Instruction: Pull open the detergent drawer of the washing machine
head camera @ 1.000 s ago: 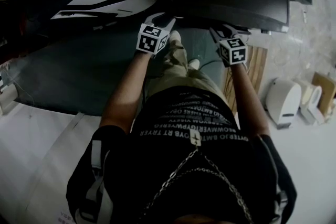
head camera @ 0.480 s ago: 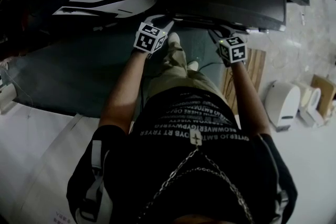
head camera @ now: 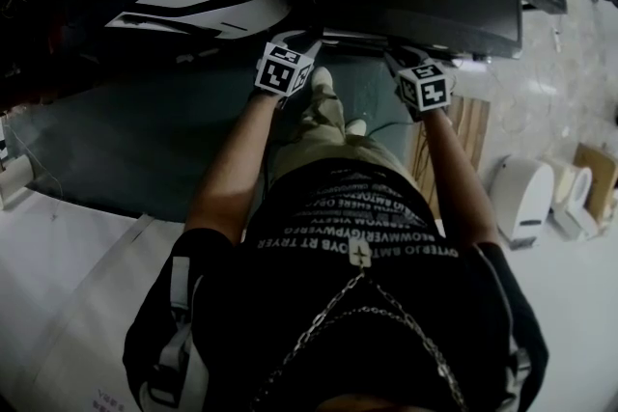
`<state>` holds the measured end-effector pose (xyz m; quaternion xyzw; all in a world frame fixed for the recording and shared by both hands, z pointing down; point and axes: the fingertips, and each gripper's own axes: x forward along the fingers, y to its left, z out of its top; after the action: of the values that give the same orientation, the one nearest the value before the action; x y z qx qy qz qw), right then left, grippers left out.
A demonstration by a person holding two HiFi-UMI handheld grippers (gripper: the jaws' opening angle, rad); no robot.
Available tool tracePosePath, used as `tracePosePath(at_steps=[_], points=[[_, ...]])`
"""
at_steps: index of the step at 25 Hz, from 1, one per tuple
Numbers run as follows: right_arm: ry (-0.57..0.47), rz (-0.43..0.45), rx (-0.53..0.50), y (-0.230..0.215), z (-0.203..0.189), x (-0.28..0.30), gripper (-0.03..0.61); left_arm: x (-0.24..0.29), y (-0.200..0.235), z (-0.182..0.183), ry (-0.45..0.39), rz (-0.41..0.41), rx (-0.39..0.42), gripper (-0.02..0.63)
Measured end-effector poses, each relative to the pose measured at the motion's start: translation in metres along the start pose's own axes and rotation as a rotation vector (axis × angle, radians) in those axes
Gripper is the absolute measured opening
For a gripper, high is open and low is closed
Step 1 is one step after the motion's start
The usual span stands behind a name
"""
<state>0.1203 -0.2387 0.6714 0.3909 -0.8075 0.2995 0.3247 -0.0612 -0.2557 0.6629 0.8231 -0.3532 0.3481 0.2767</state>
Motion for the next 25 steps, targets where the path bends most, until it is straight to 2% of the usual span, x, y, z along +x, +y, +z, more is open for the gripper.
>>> tracePosePath(at_steps=[5, 25], points=[[0.016, 0.004, -0.004, 0.003, -0.011, -0.005, 0.083, -0.005, -0.008, -0.007, -0.006, 0.000, -0.028, 0.117], [0.041, 0.062, -0.007, 0.035, -0.057, -0.031, 0.080, -0.028, -0.045, -0.052, -0.004, 0.013, -0.052, 0.117]])
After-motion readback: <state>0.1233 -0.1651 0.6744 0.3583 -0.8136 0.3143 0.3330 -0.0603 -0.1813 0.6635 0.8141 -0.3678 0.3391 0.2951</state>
